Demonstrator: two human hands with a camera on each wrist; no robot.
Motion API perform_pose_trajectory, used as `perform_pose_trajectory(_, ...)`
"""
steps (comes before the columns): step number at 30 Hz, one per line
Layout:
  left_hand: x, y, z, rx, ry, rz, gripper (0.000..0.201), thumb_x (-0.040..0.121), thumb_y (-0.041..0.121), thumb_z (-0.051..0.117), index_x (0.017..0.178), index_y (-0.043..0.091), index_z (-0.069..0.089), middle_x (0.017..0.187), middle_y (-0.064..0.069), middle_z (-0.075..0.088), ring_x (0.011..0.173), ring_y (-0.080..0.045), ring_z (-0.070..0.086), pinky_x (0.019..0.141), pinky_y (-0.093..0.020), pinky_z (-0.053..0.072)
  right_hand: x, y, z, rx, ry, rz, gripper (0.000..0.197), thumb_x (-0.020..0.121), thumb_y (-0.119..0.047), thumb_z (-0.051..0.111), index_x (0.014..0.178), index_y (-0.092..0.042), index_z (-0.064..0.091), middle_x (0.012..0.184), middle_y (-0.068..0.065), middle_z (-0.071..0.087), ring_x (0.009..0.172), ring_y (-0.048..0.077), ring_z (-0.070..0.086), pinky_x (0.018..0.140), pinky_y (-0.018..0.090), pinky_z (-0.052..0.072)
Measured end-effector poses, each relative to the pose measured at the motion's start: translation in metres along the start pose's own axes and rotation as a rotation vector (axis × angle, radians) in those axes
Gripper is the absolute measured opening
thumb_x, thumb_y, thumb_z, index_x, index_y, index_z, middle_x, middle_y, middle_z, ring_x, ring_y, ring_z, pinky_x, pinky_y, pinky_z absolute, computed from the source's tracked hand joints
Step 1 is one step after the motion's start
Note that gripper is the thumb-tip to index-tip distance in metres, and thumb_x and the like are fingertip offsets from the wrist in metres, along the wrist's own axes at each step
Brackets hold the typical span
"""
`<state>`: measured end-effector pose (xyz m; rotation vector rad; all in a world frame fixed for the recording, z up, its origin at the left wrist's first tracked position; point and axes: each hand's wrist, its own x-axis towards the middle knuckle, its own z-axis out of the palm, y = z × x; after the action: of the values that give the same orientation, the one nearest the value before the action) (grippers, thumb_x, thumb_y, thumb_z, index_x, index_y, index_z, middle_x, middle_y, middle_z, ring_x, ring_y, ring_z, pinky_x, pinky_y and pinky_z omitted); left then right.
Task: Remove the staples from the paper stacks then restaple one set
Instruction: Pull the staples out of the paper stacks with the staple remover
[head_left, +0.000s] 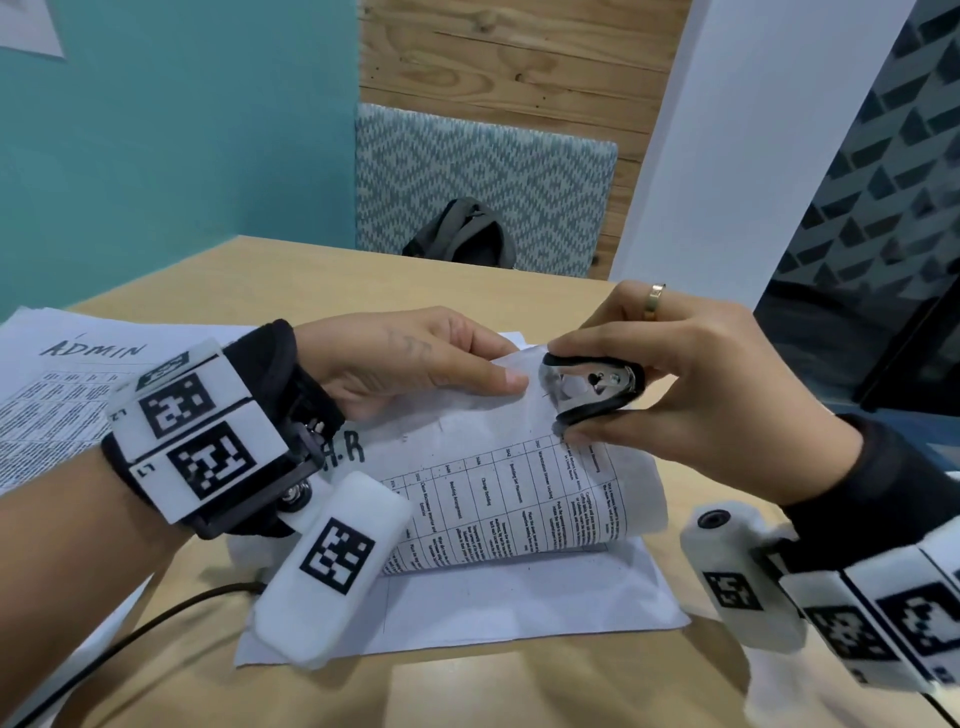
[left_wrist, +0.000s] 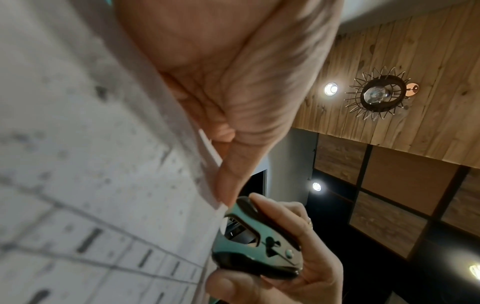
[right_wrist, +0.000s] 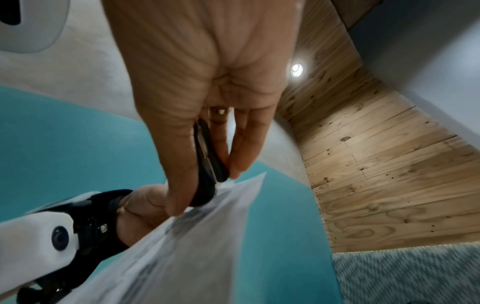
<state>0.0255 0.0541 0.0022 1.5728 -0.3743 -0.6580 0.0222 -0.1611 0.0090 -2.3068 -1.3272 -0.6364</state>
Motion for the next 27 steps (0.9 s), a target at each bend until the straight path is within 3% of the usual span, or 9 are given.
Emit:
perform_pose_trajectory(5, 0.0008, 0.0011, 0.0016, 0.058, 0.083, 0.001, 0.019, 0.079, 0.015, 0.067, 0.090, -0.001, 0.068, 0.080, -0.010, 0.070, 0.065, -0.017, 0.066, 0.066, -0.025, 0.055, -0.0002, -0.0012, 0.0001, -0.012, -0.009, -0.041, 0.040, 0.062, -0.024, 0.079, 0.099, -0.012, 0.072, 0.085, 0.002, 0.061, 0.071, 0.015, 0.056, 0.060, 0.031, 0.047)
perform_pose_trajectory(8, 0.0004, 0.0022, 0.0037, 0.062, 0.110, 0.008, 0.026, 0.074, 0.017, 0.061, 0.089, -0.003, 0.066, 0.078, -0.009, 0.069, 0.063, -0.014, 0.064, 0.065, -0.022, 0.054, -0.0007, -0.0008, 0.0007, -0.025, -0.012, -0.056, 0.040, 0.062, -0.024, 0.079, 0.099, -0.012, 0.072, 0.086, 0.001, 0.061, 0.070, 0.016, 0.056, 0.060, 0.030, 0.046)
perform_pose_trajectory(14, 0.0009, 0.0019, 0.0034, 0.072, 0.135, 0.003, 0.049, 0.077, 0.016, 0.068, 0.109, -0.018, 0.054, 0.091, -0.016, 0.063, 0.077, -0.021, 0.058, 0.073, -0.025, 0.052, -0.0009, -0.0032, 0.0010, -0.062, -0.013, -0.086, 0.037, 0.063, -0.024, 0.077, 0.097, -0.010, 0.073, 0.084, 0.002, 0.061, 0.065, 0.025, 0.059, 0.054, 0.037, 0.049)
perform_pose_trajectory(22, 0.0007, 0.0025, 0.0046, 0.015, 0.101, -0.002, 0.022, 0.073, 0.013, 0.060, 0.087, -0.001, 0.066, 0.076, -0.009, 0.070, 0.064, -0.015, 0.065, 0.066, -0.024, 0.055, -0.0027, -0.0063, 0.0046, -0.138, 0.040, -0.112, 0.030, 0.063, -0.022, 0.077, 0.090, -0.010, 0.073, 0.075, 0.004, 0.058, 0.056, 0.024, 0.052, 0.047, 0.036, 0.048)
perform_pose_trajectory(27, -0.0004, 0.0013, 0.0042, -0.001, 0.084, 0.025, 0.019, 0.078, 0.010, 0.064, 0.091, -0.004, 0.066, 0.081, -0.011, 0.069, 0.066, -0.016, 0.065, 0.069, -0.025, 0.055, -0.0032, -0.0079, 0.0069, -0.178, 0.074, -0.108, 0.025, 0.062, -0.020, 0.078, 0.084, -0.010, 0.073, 0.070, 0.003, 0.055, 0.054, 0.026, 0.052, 0.045, 0.034, 0.046)
